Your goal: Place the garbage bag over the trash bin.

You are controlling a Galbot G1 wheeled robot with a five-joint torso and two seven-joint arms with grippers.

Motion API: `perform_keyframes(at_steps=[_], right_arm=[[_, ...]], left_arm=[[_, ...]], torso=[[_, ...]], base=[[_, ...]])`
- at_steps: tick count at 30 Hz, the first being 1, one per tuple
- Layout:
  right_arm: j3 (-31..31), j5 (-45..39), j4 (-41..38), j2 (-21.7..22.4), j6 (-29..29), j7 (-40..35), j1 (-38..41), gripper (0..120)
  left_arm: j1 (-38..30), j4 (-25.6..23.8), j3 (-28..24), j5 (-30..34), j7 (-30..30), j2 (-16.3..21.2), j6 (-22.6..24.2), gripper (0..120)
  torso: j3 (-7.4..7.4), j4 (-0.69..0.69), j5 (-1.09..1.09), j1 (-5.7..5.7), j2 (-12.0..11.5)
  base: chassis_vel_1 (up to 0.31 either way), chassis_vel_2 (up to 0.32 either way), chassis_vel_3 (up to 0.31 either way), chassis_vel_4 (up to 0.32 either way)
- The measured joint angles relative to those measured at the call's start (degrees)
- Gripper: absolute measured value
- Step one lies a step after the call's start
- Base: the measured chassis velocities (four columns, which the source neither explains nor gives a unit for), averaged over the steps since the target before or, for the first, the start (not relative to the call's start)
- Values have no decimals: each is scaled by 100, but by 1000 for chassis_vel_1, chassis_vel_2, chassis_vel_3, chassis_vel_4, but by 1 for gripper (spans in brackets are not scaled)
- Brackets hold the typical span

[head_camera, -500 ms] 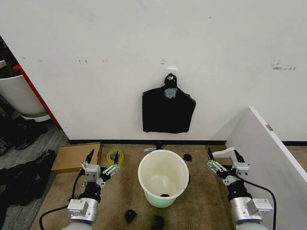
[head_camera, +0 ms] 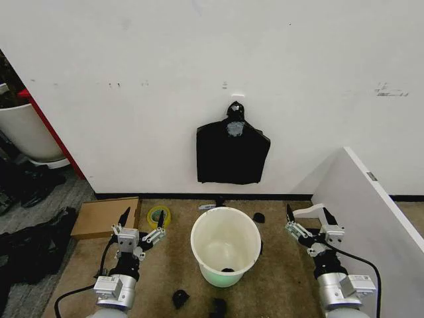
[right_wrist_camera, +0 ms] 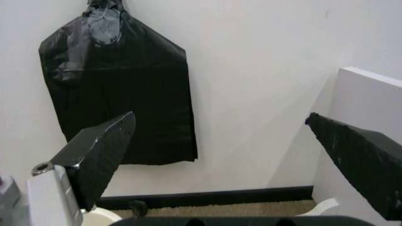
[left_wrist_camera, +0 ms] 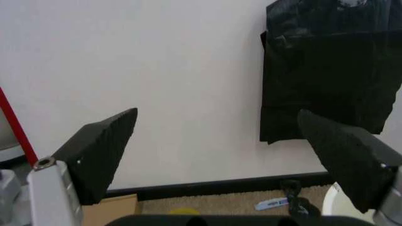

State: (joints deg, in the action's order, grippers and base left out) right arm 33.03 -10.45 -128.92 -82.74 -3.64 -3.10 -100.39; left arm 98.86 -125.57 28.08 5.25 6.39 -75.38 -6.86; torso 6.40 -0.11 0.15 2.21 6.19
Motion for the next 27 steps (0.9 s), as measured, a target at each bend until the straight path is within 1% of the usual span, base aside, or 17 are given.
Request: perform_keyframes(at_steps=[4, 7, 8, 12, 14, 15, 16, 18, 22, 23, 27], right_arm=[[-86, -238, 65, 134, 55, 49, 143, 100], [-188, -618, 335, 367, 137, 143, 538, 100], [-188, -618, 335, 367, 137, 143, 538, 100], [-296, -961, 734, 568, 149, 297, 1037, 100], [-317, -1338, 975, 665, 152, 451, 1299, 100], [-317, -1545, 1132, 731, 148, 562, 1471, 100], [-317, -1545, 1132, 731, 148, 562, 1471, 100], [-335, -1699, 1339, 861, 128, 721, 1726, 100], [-615, -1909, 1772, 1214, 93, 1087, 2392, 100], [-615, -1909, 1772, 1214, 93, 1087, 2392, 100], [-1058, -1971, 2120, 1374, 94, 1328, 3015, 100]], left_arm=[[1, 1, 51, 10, -1, 22, -5, 100], [47, -24, 161, 55, 2, 51, -22, 100], [47, -24, 161, 55, 2, 51, -22, 100], [76, -45, 224, 153, 11, 100, -30, 100], [-21, 17, 195, 225, 16, 189, -16, 100], [-86, 59, 158, 276, 15, 252, 3, 100], [-86, 59, 158, 276, 15, 252, 3, 100], [-114, 88, 152, 314, 15, 293, 10, 100], [-2, 59, 265, 335, 12, 278, -24, 100], [-2, 59, 265, 335, 12, 278, -24, 100], [89, 23, 309, 326, 10, 248, -48, 100]], torso=[[0, 0, 0, 0, 0], [0, 0, 0, 0, 0], [0, 0, 0, 0, 0], [0, 3, 2, 0, 0], [0, 2, 1, 0, 0], [0, -1, -1, 0, 0], [0, -1, -1, 0, 0], [0, -2, 0, 0, 0], [1, 2, 0, 0, 0], [1, 2, 0, 0, 0], [1, 0, 1, 0, 0]], base=[[0, 0, 0, 0], [0, 0, 0, 0], [0, 0, 0, 0], [0, 0, 0, 0], [0, 0, 0, 0], [0, 0, 0, 0], [0, 0, 0, 0], [0, 0, 0, 0], [0, 0, 0, 0], [0, 0, 0, 0], [0, 0, 0, 0]])
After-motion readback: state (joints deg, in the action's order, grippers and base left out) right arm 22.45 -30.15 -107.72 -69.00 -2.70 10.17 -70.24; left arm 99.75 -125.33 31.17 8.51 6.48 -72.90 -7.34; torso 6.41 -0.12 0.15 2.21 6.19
